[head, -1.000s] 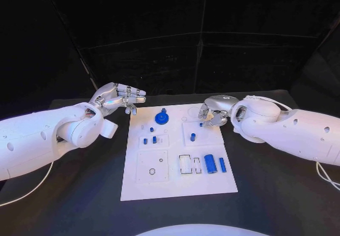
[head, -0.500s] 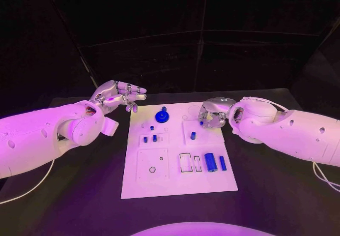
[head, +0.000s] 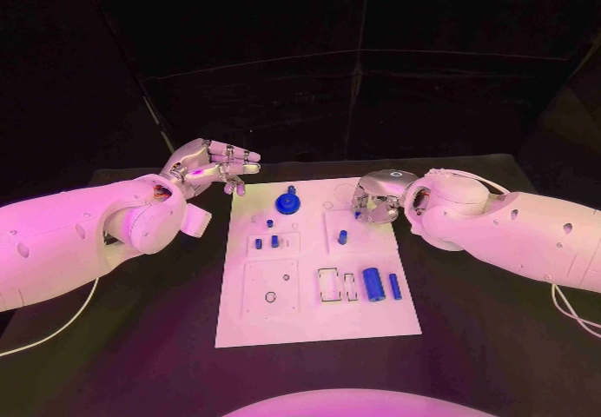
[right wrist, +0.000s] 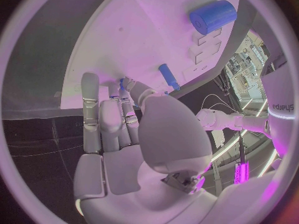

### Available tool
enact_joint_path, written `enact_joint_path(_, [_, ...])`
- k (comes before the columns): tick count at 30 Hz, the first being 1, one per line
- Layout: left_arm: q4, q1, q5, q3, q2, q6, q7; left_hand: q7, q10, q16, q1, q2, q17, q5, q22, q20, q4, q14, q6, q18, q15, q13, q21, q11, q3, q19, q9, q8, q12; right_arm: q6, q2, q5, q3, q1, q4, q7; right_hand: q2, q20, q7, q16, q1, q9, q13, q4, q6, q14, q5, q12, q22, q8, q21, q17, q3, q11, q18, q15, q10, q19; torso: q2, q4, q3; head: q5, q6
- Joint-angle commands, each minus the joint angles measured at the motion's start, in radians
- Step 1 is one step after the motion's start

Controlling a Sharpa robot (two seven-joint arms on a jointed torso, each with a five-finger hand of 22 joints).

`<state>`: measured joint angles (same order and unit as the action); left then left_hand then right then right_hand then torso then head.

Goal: Assemble the parts on the task board

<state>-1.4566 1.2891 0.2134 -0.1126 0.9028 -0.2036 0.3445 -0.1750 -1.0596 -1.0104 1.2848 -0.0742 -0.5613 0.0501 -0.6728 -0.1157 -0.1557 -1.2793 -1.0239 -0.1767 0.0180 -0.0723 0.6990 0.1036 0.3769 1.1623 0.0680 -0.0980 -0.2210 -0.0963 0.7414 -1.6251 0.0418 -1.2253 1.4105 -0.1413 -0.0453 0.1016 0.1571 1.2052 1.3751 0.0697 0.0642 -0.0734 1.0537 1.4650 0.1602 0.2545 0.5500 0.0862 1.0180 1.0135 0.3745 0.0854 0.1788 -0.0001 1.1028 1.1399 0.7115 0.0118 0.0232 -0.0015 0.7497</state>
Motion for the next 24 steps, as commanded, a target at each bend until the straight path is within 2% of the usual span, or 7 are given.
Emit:
enact_joint_path(1, [0.000,0.001,-0.006,0.000,-0.001,0.007,0.018,-0.001,-0.002,0.003,0.000,0.008,0.001,-0.002,0.001,-0.002,0.003,0.006,-0.004,-0.006,0.000,0.001,-0.004,0.004,0.003,-0.006,0.001,-0.001,-0.005,0.008,-0.002,-0.007,0.004,0.005,-0.001,0.003,0.009,-0.002,-0.001,0.011,-0.007,0.001,0.002,0.002,0.012,0.029,-0.010,-0.006,0.011,0.006,0.009,0.007,0.016,-0.002,-0.005,-0.004,0.011,-0.006,-0.001,0.0006,-0.0001,0.000,0.001])
enact_joint_path(17, [0.001,0.001,-0.006,0.000,0.000,0.009,0.017,-0.001,0.000,0.004,0.000,0.010,0.003,-0.002,0.002,-0.002,0.004,0.007,-0.005,-0.006,0.000,0.001,-0.005,0.004,0.003,-0.006,0.001,-0.001,-0.005,-0.003,-0.002,-0.016,0.004,0.007,0.014,-0.003,-0.001,-0.006,-0.007,0.031,-0.014,0.003,0.003,-0.010,0.038,0.028,-0.016,-0.009,0.043,0.011,0.040,0.017,0.065,-0.008,-0.007,-0.009,0.037,-0.008,-0.002,0.0005,-0.0003,0.002,0.006])
enact_joint_path(24, [0.000,0.001,-0.006,0.000,0.001,0.009,0.018,-0.001,0.001,0.005,0.000,0.010,0.003,-0.002,0.002,-0.002,0.004,0.008,-0.005,-0.006,0.000,0.001,-0.006,0.005,0.004,-0.007,0.001,-0.001,-0.005,-0.036,0.003,-0.045,0.003,0.007,0.025,-0.004,-0.002,-0.007,-0.008,0.034,-0.015,0.003,0.004,-0.013,0.043,0.028,-0.014,-0.009,0.047,0.013,0.045,0.019,0.071,-0.010,-0.007,-0.010,0.043,-0.008,-0.002,0.0004,-0.0001,0.002,0.005])
